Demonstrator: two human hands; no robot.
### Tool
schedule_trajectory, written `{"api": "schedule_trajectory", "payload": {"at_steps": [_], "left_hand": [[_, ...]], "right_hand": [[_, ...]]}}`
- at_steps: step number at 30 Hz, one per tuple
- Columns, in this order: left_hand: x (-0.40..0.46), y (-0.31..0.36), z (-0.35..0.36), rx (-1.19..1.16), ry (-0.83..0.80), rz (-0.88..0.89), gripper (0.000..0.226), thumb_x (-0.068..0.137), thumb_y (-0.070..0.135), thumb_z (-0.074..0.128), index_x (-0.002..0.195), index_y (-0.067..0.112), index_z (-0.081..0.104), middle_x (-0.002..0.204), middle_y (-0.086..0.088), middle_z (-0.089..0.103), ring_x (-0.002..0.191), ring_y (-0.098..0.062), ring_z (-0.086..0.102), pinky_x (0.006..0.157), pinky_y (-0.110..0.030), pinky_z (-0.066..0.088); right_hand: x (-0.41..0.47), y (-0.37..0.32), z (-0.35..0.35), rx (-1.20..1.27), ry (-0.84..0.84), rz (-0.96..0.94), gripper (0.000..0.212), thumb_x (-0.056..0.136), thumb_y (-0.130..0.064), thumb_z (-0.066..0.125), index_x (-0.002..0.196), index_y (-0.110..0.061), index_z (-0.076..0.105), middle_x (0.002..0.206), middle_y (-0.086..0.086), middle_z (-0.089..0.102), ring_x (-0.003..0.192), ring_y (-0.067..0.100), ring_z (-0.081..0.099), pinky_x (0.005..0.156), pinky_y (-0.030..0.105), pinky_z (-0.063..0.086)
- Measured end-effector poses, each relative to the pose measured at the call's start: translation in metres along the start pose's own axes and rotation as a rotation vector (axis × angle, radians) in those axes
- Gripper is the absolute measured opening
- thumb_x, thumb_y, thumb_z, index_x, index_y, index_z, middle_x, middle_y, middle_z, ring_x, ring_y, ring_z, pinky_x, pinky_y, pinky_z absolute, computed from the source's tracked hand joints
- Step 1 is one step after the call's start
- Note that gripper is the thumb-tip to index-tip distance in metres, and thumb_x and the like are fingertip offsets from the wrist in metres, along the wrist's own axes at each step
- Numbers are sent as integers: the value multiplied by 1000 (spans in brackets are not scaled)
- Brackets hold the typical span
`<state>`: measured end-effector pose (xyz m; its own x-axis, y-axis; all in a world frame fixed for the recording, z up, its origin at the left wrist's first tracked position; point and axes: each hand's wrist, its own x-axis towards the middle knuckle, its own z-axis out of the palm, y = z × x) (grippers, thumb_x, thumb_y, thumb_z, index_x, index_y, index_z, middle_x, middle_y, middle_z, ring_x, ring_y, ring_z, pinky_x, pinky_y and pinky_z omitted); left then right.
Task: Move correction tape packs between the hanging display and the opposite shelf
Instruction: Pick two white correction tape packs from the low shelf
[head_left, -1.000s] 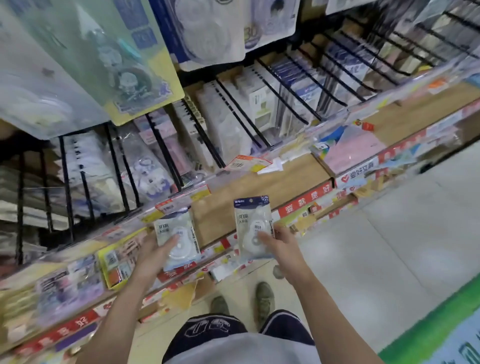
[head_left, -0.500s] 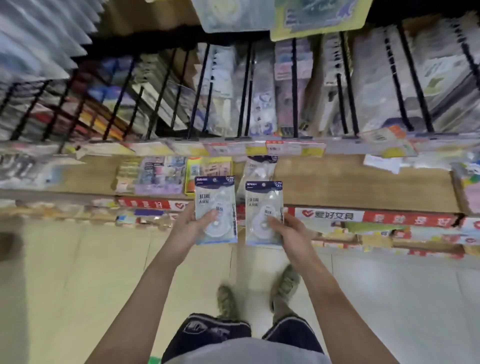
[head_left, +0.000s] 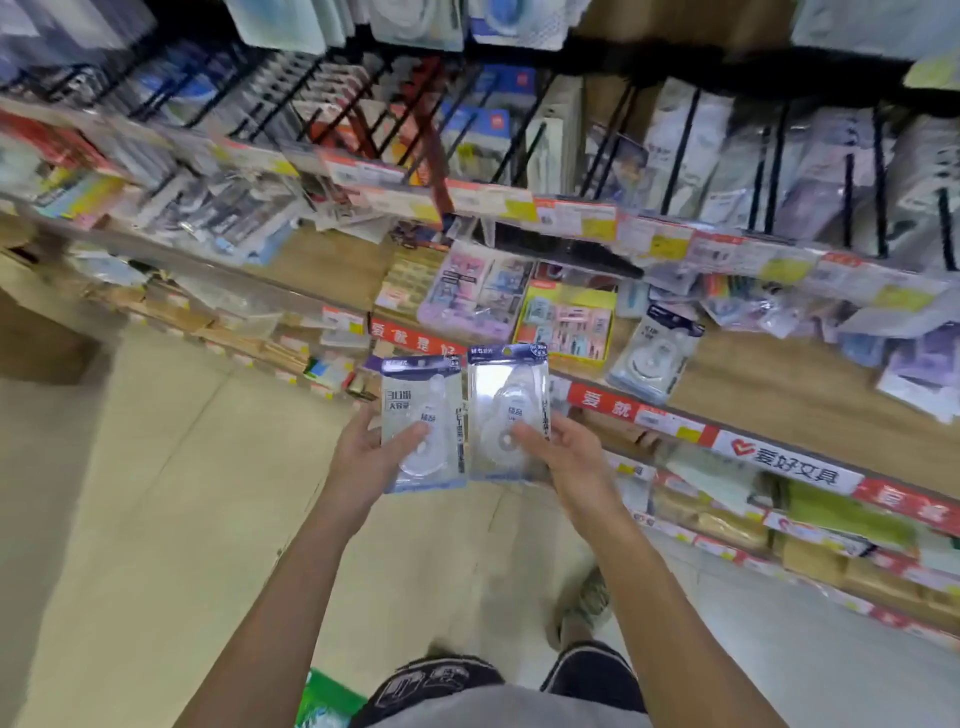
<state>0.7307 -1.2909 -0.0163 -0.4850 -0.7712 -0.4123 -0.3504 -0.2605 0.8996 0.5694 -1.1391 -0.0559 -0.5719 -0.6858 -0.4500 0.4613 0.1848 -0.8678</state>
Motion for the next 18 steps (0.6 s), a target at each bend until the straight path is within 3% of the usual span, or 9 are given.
{"api": "schedule_trajectory", "payload": {"at_steps": [2, 4, 8, 13, 18], "left_hand": [[-8, -5, -37, -31, 55, 17, 26, 88, 12, 75, 111, 18, 65, 94, -9, 77, 86, -24, 73, 73, -33, 55], [-20, -9, -75, -69, 98, 39, 21, 89, 13, 75, 108, 20, 68, 98, -11, 77, 85, -23, 73, 71, -29, 55], [-44, -12, -143, -121, 178, 93, 18, 90, 14, 75, 107, 12, 69, 100, -16, 76, 82, -21, 71, 69, -29, 55], [-60, 9, -213, -215, 228, 218, 23, 93, 11, 71, 115, 11, 62, 99, -10, 77, 84, -19, 74, 65, -25, 56], [-54, 43, -264, -265, 236, 359, 19, 94, 7, 69, 108, 19, 62, 99, -5, 77, 83, -13, 73, 66, -22, 55]], "right_hand": [[-9, 2, 37, -26, -30, -19, 15, 91, -26, 73, 103, -18, 77, 105, 5, 77, 101, 29, 73, 97, 56, 53], [-19, 6, 74, -38, -74, -51, 14, 91, -25, 73, 103, -21, 78, 106, 5, 77, 102, 28, 73, 98, 52, 53], [-37, 5, 154, -50, -103, -89, 7, 93, -19, 71, 87, -18, 74, 85, -4, 79, 80, 11, 75, 77, 31, 57], [-48, -8, 241, -37, -117, -205, 17, 93, -22, 71, 108, -14, 73, 100, 3, 78, 93, 23, 75, 78, 36, 59], [-51, -40, 299, -92, -98, -332, 11, 91, -27, 74, 99, -20, 77, 98, 2, 78, 95, 26, 74, 93, 52, 56]]}}
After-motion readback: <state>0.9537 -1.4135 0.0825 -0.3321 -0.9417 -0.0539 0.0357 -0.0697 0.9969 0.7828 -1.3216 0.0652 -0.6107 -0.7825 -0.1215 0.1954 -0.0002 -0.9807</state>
